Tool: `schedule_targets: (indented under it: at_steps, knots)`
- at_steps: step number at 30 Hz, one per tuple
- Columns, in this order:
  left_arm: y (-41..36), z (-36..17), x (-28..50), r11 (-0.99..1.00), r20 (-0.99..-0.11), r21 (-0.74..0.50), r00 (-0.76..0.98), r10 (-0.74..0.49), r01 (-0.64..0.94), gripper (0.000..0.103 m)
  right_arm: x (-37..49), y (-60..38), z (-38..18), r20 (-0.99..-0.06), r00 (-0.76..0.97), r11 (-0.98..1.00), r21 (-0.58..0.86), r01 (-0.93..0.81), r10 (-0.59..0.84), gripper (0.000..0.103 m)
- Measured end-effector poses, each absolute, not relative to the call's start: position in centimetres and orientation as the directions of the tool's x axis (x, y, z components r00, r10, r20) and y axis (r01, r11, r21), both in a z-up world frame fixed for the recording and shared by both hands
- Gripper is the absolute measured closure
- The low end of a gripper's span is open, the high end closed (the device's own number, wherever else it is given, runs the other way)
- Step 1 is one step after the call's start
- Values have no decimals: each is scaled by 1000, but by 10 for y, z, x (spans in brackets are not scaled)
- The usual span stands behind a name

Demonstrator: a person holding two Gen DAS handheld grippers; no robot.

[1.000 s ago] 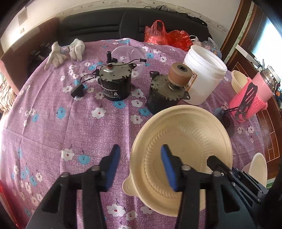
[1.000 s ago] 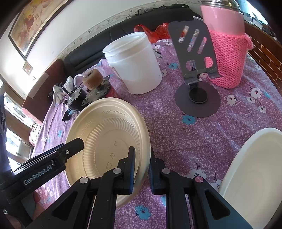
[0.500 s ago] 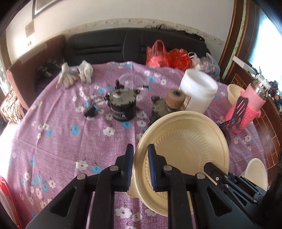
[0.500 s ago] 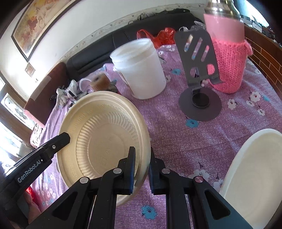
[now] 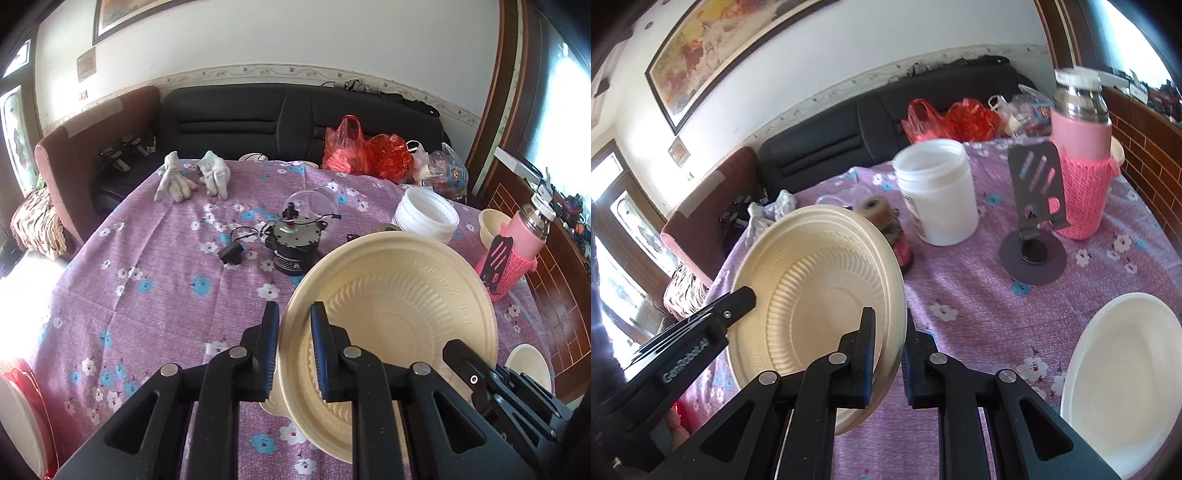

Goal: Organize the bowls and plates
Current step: 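Lift the beige bowl with both grippers and carry it over the red plates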

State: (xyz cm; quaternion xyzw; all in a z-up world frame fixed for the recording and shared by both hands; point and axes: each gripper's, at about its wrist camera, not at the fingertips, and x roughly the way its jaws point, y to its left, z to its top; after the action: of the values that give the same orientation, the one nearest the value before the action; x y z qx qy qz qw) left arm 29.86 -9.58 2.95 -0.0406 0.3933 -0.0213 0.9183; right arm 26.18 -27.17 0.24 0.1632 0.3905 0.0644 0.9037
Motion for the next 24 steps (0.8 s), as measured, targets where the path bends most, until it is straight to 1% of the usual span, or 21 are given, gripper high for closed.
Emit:
schedule_targets:
  at_steps: [15, 24]
  knots:
    - [-72, 48, 278, 995, -704, -96, 708, -56, -17, 85, 242, -247, 26, -649, 719, 940, 341, -18, 249, 89]
    - [-2, 44, 230, 991, -718, -77, 696, 19, -107, 85, 214, -189, 32, -643, 696, 931, 350, -105, 320, 89]
